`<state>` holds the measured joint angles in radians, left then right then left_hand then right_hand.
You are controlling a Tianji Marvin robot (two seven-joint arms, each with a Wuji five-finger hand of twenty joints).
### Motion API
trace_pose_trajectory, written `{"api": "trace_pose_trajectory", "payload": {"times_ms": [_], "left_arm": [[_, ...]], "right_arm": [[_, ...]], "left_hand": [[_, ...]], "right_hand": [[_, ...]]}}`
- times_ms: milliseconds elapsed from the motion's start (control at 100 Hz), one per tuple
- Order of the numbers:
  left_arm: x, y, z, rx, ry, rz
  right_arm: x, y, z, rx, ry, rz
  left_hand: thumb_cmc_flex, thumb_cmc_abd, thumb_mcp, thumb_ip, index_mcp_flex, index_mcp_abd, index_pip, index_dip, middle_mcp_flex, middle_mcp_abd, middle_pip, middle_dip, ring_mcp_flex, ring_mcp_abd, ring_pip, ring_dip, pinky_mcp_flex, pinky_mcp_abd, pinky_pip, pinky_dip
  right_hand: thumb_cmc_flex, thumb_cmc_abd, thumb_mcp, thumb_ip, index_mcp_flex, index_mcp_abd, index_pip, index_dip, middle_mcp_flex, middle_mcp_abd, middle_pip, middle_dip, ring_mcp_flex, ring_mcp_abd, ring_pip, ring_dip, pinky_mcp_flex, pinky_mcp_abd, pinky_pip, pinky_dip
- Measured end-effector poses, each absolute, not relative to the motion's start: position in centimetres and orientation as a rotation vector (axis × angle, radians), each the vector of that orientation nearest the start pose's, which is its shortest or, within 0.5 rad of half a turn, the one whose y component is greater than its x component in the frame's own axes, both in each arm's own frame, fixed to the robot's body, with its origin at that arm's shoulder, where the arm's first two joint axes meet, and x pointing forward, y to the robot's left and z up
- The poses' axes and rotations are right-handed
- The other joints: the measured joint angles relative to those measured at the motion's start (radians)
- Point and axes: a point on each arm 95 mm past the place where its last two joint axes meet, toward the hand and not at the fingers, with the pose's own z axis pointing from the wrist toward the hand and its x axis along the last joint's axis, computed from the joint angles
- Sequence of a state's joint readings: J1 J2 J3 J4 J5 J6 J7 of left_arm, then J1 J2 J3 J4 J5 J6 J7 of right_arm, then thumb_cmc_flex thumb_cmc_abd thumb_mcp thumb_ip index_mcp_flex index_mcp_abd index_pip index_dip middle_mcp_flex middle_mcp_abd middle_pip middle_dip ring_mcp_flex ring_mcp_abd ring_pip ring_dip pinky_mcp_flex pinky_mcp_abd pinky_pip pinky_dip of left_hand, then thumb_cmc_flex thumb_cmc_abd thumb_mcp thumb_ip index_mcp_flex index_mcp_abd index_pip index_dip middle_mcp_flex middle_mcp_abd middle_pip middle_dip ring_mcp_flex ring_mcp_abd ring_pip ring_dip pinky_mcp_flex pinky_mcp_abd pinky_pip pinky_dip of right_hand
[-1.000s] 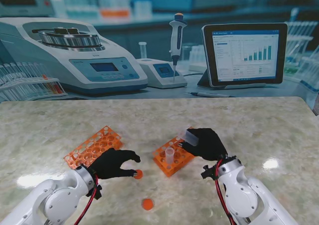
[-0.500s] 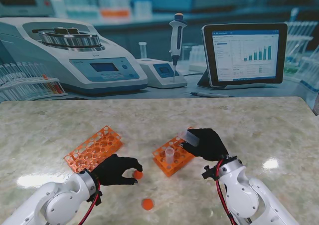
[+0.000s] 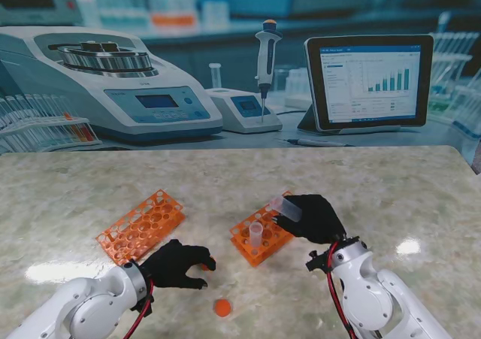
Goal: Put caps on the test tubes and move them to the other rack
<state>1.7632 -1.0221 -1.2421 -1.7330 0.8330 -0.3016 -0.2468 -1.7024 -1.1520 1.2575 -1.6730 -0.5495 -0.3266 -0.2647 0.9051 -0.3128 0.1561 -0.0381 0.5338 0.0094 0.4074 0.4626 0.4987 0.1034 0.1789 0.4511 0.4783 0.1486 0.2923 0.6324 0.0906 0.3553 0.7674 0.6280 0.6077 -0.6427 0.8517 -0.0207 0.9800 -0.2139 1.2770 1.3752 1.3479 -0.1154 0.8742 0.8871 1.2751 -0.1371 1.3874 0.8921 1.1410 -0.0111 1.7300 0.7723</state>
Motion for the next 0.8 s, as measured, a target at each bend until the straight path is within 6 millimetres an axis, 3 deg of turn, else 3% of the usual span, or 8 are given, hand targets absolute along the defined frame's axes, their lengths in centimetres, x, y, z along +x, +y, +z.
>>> {"api": "trace_pose_trajectory", "payload": {"times_ms": [330,500,800], "left_arm": [[31.6,-2.2,-36.8,-1.296,2.018,-1.572],[31.9,-2.2,-37.0,-1.286,2.008,-1.578],[32.2,-1.9,-36.6,-1.273,1.995,-1.590]], "right_arm": [[35.7,1.9,-30.5,-1.733,-1.301,-2.733],[35.7,1.9,-30.5,-1.727,-1.304,-2.733],[35.6,2.0,-30.5,-1.723,-1.312,-2.731]], "left_hand": [[-0.012,-0.011,0.019,-0.002,0.000,-0.012,0.000,-0.001,-0.029,0.000,-0.016,0.000,-0.018,0.000,-0.017,-0.002,-0.017,-0.008,-0.036,0.000],[-0.012,-0.012,0.025,-0.002,0.000,-0.021,0.001,-0.008,-0.031,-0.024,-0.016,0.000,-0.026,0.000,-0.019,-0.002,-0.017,-0.008,-0.038,0.000],[-0.012,-0.012,0.028,-0.002,0.001,-0.050,0.001,-0.008,-0.028,-0.015,-0.016,0.000,-0.026,0.000,-0.019,-0.002,-0.016,-0.008,-0.038,0.000]], "right_hand": [[0.000,0.000,-0.001,0.000,0.000,0.000,0.000,0.001,0.000,0.000,0.000,0.000,0.000,0.000,0.000,0.000,0.000,0.000,0.000,0.000],[0.001,0.000,-0.003,0.000,0.000,0.000,0.000,0.008,0.000,0.000,0.000,0.000,0.000,0.000,0.000,0.000,0.000,0.000,0.000,0.000],[0.002,0.001,-0.012,0.000,0.000,0.000,0.000,0.010,0.000,0.000,0.000,0.000,0.000,0.000,0.000,0.000,0.000,0.000,0.000,-0.001]]}}
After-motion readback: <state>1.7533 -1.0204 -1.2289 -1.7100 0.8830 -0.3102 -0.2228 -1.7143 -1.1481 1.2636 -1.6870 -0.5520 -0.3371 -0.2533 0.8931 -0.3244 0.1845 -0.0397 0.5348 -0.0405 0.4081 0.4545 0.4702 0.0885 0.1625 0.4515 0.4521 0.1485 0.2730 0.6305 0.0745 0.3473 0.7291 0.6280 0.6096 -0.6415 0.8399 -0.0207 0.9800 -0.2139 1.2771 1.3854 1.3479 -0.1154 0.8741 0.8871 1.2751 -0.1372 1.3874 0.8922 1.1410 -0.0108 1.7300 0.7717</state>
